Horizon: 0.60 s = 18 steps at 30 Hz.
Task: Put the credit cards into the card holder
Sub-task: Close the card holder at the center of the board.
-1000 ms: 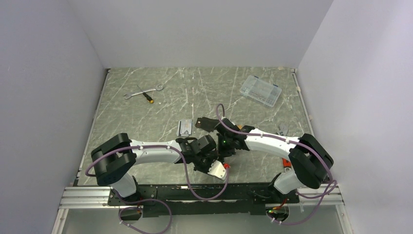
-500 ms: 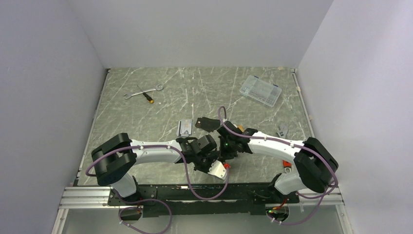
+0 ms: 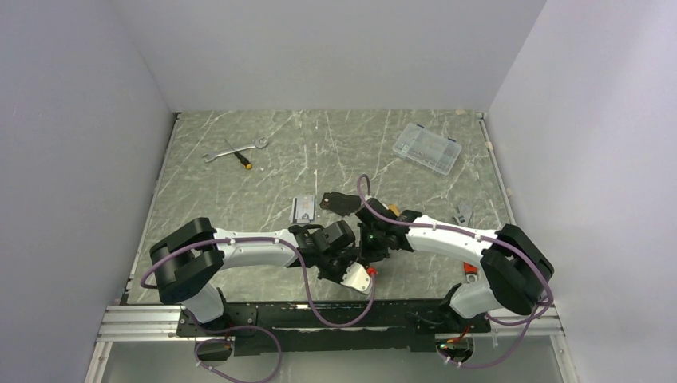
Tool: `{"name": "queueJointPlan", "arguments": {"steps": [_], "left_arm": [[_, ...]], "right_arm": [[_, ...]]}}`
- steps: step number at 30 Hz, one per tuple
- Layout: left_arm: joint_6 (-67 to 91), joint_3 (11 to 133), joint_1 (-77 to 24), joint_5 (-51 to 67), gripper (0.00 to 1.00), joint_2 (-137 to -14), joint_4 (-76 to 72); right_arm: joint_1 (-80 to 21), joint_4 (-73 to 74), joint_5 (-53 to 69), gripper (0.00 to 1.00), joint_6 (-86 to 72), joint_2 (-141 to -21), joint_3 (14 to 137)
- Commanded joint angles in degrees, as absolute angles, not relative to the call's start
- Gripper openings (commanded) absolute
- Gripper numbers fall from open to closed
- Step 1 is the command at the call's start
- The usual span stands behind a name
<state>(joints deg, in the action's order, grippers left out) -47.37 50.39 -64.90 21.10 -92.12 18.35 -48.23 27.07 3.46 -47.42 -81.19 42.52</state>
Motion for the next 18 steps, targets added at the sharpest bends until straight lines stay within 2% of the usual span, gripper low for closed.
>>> {"name": "queueJointPlan", "arguments": {"steps": [1,18], "left_arm": [[-47.92,50.35,-65.1,20.56,0.27,-93.86,21.04],[-47.9,50.43,-65.05,20.61,0.26,-93.78,21.17]], "right_arm": [[-49.75,27.99,6.08,0.0,-48.52,-82.5,42.98],[-50.32,24.22,5.19,0.0,-53.93,-81.72,40.99]]}}
